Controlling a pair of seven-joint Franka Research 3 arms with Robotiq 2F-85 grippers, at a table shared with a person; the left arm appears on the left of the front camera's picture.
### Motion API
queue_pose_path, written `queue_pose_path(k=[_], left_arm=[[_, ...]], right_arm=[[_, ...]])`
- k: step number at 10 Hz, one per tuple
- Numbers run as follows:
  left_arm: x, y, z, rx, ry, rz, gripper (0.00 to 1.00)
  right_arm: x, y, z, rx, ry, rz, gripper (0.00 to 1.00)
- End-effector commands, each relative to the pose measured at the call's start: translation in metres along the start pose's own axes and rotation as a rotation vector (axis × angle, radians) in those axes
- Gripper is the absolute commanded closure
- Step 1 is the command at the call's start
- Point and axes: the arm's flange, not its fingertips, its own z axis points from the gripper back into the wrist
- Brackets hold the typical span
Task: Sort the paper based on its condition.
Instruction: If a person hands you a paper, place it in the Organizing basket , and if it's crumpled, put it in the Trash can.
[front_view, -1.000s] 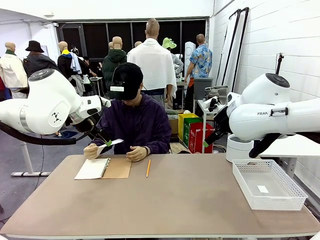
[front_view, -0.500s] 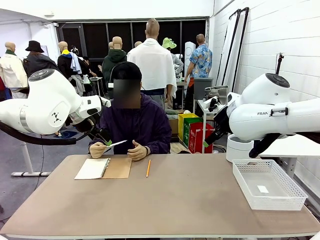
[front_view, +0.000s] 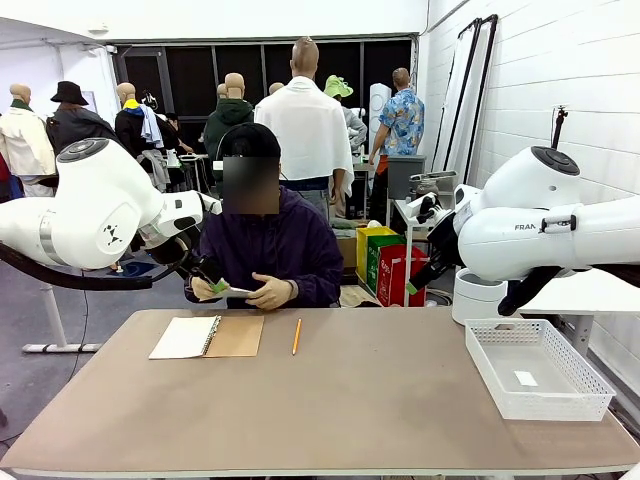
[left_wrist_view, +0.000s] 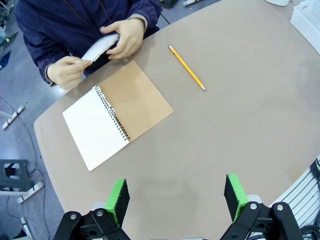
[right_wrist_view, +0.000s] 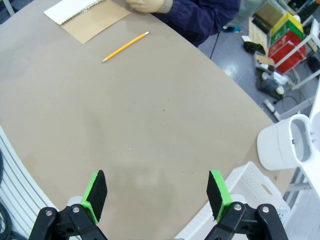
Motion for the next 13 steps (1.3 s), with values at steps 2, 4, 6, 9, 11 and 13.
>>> queue_pose_path(k=[2, 4, 6, 9, 11, 13], left_arm=[[0.0012, -0.0003, -0.0001, -0.002, 0.0, -0.002, 0.0], [0.0012, -0.0003, -0.0001, -0.002, 0.0, -0.002, 0.0], [0.0012, -0.0003, -0.0001, -0.002, 0.0, -0.002, 0.0], [0.0012, -0.0003, -0.0001, -0.002, 0.0, -0.002, 0.0], [0.0012, -0.0003, -0.0001, -0.002, 0.0, -0.002, 0.0], [0.0012, -0.0003, -0.0001, -0.002, 0.0, -0.002, 0.0]], right_arm=[[-0.0003, 0.0002, -0.001, 0.005, 0.0, -0.001, 0.0], [-0.0003, 0.0002, -0.001, 0.005, 0.0, -0.001, 0.0], [-0.0003, 0.0002, -0.001, 0.005, 0.0, -0.001, 0.0], [-0.0003, 0.0002, -0.001, 0.005, 0.0, -0.001, 0.0], [-0.0003, 0.0002, -0.001, 0.005, 0.0, -0.001, 0.0], [-0.0003, 0.0002, -0.001, 0.005, 0.0, -0.001, 0.0]])
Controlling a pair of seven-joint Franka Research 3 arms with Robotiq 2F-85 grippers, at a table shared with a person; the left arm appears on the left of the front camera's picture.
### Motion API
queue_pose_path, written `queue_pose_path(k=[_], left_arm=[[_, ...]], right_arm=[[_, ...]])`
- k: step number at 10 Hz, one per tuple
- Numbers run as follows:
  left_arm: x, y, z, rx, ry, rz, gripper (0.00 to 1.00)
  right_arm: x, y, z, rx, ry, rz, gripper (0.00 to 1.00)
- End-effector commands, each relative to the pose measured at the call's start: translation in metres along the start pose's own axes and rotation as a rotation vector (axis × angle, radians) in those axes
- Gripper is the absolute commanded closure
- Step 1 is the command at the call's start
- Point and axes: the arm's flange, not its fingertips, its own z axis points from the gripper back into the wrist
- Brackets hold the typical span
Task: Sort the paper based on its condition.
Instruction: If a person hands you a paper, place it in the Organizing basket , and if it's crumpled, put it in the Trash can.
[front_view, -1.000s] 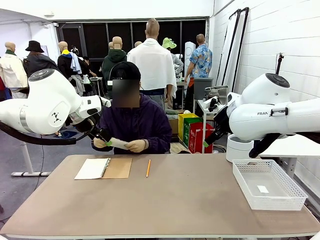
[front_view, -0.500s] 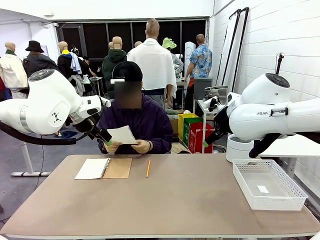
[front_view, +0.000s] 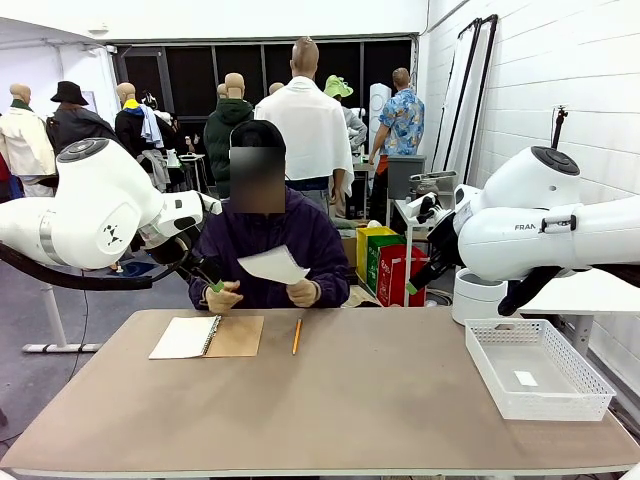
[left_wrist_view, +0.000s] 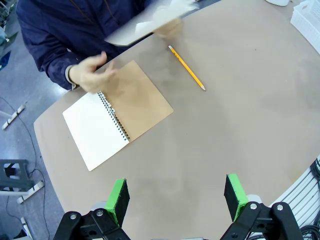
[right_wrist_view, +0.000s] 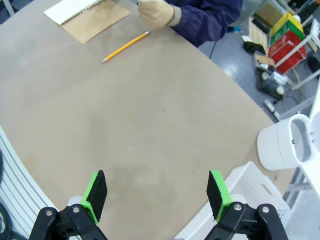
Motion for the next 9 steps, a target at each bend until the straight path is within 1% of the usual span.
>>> queue_pose_path(k=[1, 8, 9], left_arm=[[0.0012, -0.0002, -0.0001, -0.002, 0.0, -0.002, 0.0], [0.0012, -0.0002, -0.0001, -0.002, 0.0, -0.002, 0.0], [0.0012, -0.0002, -0.0001, -0.002, 0.0, -0.002, 0.0]], right_arm=[[-0.0003, 0.0002, -0.001, 0.005, 0.0, -0.001, 0.0], [0.0, 0.0, 0.0, 0.0, 0.0, 0.0, 0.0], [0.0082, -0.004, -0.0066, 0.02, 0.023, -0.096, 0.0]])
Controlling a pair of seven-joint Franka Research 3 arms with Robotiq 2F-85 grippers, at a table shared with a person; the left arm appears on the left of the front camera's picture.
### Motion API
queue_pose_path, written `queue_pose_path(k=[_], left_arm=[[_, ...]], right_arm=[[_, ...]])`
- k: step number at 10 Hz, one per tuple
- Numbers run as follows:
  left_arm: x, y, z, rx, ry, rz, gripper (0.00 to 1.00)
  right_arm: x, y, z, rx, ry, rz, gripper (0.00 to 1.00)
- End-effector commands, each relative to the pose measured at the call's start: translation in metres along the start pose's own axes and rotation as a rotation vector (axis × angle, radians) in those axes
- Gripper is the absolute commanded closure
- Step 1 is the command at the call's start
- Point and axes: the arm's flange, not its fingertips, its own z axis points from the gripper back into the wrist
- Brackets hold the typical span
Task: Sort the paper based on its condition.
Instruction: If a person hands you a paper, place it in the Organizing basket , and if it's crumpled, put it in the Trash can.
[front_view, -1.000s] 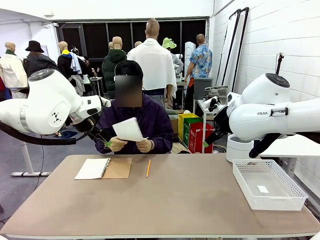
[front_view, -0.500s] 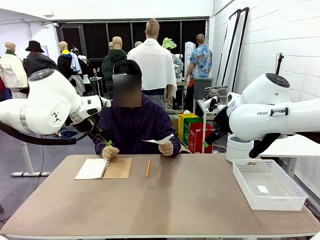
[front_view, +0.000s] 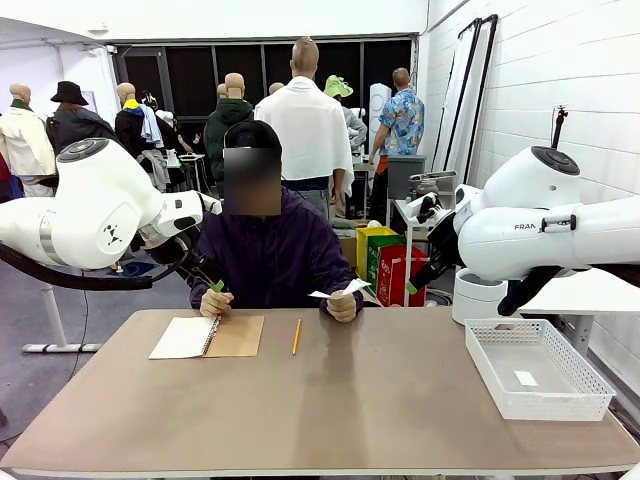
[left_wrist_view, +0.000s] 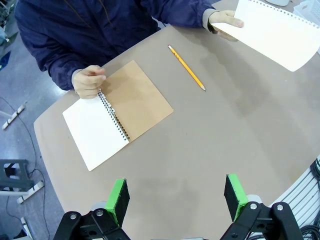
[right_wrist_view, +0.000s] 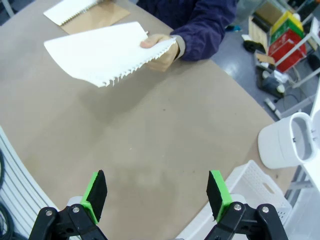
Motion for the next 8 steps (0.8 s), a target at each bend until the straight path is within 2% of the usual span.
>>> queue_pose_path(k=[1, 5, 8], left_arm=[[0.001, 0.0, 0.0, -0.002, 0.0, -0.002, 0.0], [0.001, 0.0, 0.0, -0.002, 0.0, -0.002, 0.0], [0.001, 0.0, 0.0, -0.002, 0.0, -0.002, 0.0]], right_arm=[[0.016, -0.009, -0.014, 0.057, 0.047, -0.202, 0.0], [0.017, -0.042, -0.046, 0.195, 0.144, -0.64, 0.0], [0.006, -0.057, -0.075, 0.341, 0.216, -0.845, 0.0]])
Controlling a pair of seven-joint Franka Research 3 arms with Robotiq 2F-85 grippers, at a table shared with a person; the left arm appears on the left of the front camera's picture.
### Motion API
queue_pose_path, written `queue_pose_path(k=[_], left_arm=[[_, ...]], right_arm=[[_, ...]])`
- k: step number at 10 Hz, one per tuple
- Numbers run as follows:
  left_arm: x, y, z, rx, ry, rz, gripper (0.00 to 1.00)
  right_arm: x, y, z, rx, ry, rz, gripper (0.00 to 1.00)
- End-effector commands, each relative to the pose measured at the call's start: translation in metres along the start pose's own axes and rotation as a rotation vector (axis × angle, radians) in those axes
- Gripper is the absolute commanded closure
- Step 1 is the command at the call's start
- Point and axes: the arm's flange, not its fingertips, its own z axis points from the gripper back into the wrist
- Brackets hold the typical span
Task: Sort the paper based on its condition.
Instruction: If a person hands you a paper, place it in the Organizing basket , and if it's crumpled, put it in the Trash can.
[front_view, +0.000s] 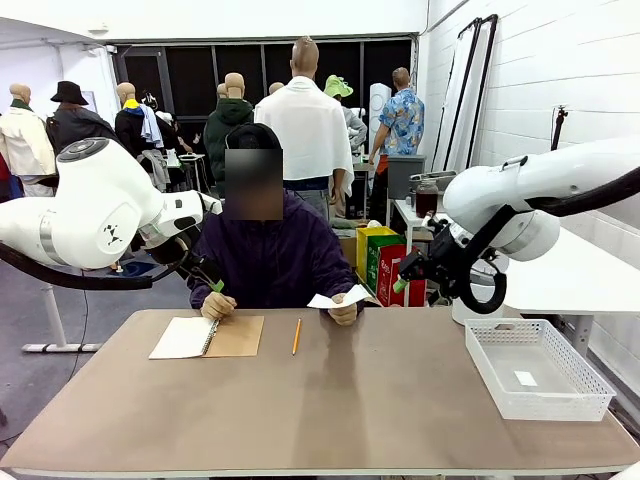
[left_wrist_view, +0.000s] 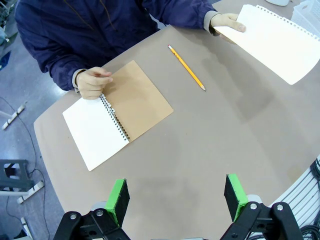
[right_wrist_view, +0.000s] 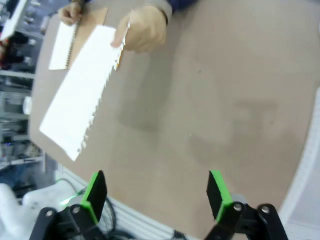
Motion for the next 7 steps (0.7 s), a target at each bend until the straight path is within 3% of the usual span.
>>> queue_pose_path(k=[1, 5, 6, 7], left_arm=[[0.001, 0.0, 0.0, -0.002, 0.0, -0.001, 0.0], [0.001, 0.0, 0.0, -0.002, 0.0, -0.001, 0.0], [0.001, 0.0, 0.0, -0.002, 0.0, -0.001, 0.0], [0.001, 0.0, 0.0, -0.002, 0.0, -0.001, 0.0]], right_arm=[[0.008, 0.001, -0.001, -0.006, -0.013, -0.044, 0.0], [0.0, 0.0, 0.0, 0.0, 0.0, 0.0, 0.0], [0.002, 0.0, -0.001, -0.009, -0.003, -0.018, 0.0], [0.012, -0.001, -0.003, 0.084, -0.014, -0.122, 0.0]])
